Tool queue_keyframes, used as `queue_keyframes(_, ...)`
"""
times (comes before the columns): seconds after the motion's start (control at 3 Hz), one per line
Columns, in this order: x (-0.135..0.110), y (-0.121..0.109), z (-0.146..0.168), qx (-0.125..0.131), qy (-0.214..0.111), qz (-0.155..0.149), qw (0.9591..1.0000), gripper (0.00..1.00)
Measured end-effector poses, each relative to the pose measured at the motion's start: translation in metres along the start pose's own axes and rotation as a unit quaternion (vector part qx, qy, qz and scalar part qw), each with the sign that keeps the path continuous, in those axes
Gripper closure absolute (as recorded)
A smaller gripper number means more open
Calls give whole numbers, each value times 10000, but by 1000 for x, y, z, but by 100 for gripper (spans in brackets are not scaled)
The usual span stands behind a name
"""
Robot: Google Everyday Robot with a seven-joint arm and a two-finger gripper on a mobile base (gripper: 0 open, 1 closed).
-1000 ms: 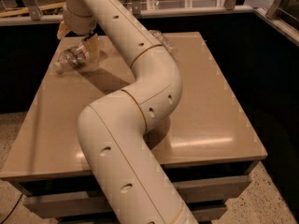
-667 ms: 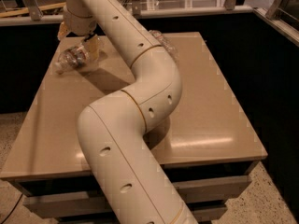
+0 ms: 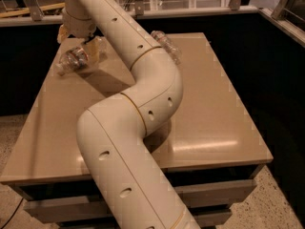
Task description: Pick blue plastic bottle from top drawer and place on counter
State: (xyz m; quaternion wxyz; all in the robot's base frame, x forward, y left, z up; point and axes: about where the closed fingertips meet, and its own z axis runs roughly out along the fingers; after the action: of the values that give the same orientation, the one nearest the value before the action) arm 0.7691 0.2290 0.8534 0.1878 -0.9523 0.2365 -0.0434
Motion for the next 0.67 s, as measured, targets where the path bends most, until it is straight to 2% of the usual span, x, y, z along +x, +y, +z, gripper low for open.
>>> queue_keyframes(0.67, 1, 0, 5, -53, 40, 39, 10000, 22)
